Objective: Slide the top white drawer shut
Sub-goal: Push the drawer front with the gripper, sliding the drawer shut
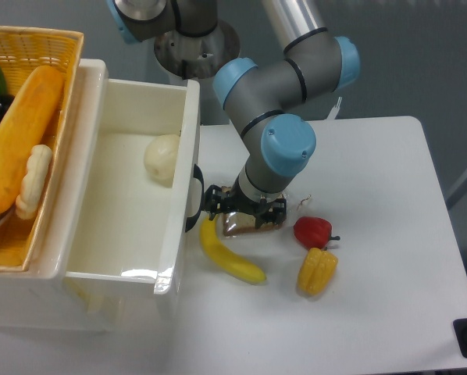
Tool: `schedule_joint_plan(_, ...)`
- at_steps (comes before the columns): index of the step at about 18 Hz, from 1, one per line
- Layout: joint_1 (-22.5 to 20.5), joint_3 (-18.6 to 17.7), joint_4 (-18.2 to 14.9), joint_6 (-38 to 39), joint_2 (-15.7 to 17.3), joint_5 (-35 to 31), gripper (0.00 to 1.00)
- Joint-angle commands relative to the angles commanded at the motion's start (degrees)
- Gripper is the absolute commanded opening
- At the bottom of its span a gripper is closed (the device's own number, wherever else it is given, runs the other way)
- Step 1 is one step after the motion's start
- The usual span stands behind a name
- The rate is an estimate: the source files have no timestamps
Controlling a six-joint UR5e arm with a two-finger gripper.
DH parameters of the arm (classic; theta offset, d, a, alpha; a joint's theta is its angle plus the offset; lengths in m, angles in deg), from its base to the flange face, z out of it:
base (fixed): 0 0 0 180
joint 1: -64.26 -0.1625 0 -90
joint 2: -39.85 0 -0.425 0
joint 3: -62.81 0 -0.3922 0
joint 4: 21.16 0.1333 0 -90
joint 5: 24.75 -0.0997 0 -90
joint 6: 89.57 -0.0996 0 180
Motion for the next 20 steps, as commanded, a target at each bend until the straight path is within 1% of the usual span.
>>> schedule_joint_plan(11,0.3,0.4,-3.2,0.0,1.3,3.0,1.00)
schedule_joint_plan(20,2.7,0.3,-3.3,0.2,1.7,4.2,1.00)
